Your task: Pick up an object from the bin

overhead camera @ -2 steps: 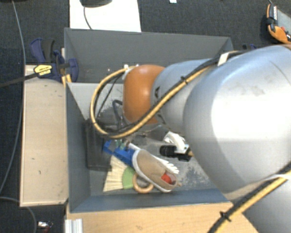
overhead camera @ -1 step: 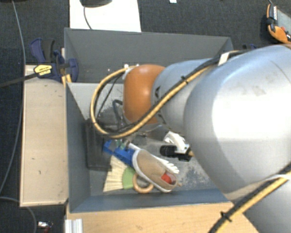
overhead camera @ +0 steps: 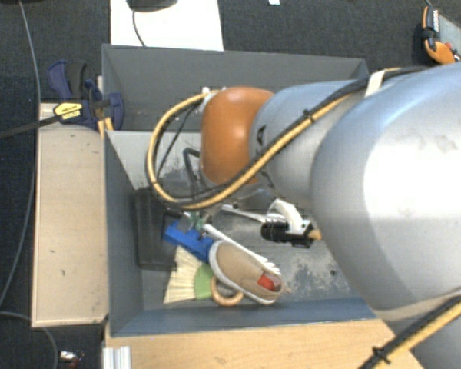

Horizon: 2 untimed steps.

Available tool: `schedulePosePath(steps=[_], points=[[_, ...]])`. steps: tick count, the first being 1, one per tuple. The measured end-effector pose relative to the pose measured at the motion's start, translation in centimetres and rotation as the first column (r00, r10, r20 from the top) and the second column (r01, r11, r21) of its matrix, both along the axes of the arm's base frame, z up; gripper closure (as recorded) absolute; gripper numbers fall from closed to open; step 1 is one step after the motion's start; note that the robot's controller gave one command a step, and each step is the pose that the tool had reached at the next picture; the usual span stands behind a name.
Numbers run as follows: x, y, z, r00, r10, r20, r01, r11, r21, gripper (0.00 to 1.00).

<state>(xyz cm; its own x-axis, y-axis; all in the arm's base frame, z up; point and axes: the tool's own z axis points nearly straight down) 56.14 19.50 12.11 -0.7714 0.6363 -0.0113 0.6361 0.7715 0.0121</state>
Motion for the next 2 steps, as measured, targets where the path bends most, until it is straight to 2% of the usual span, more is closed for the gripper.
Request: schedulePosePath(steps=[2], points=[[0.1, -0.1, 3.6, 1.0, 0.004, 0.002, -0.004, 1.0, 0.001, 1.0]])
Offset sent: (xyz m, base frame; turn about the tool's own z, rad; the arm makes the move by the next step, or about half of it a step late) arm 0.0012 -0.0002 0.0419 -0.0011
